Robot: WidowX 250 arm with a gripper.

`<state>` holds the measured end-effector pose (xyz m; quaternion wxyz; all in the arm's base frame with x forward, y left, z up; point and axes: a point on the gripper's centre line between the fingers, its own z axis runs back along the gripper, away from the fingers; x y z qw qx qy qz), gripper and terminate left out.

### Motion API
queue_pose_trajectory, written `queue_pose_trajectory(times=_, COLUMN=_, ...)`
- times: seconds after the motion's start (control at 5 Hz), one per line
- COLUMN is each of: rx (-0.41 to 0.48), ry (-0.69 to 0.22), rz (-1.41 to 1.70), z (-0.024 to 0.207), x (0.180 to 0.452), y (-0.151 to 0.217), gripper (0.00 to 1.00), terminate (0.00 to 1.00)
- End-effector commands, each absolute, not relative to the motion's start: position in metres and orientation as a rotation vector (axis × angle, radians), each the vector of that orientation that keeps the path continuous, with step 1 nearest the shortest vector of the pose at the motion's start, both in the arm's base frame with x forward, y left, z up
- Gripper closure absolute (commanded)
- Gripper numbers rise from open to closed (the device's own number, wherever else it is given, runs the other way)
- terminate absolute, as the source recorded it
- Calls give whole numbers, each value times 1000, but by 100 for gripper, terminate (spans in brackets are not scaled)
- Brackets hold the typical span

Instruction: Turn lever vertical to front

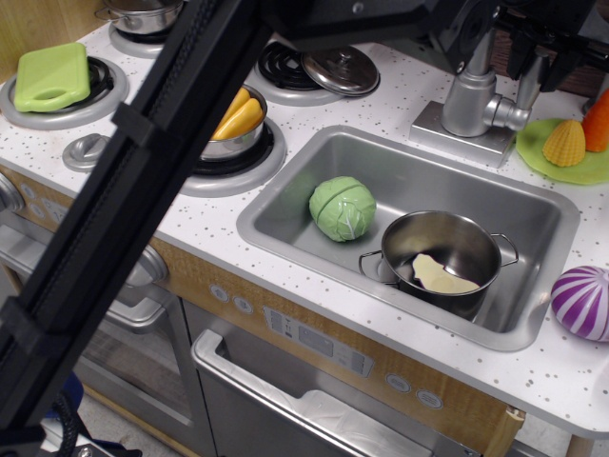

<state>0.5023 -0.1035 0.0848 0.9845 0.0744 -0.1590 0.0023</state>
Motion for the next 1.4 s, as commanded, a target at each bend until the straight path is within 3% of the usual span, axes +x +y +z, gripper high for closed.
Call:
queue_pose_trajectory(times=0.0, rx=117, ry=-327, rz=67, z=120, x=493, y=-105, gripper=100, terminate=0)
queue_pose_trajectory(times=0.8, rx=48, ry=-201, rz=144, z=80, x=460, y=-114, gripper=100, terminate=0)
queue_pose_trajectory(times=1.2, rx=41, ry=-202, rz=158, z=57, x=452, y=-116, gripper=100, terminate=0)
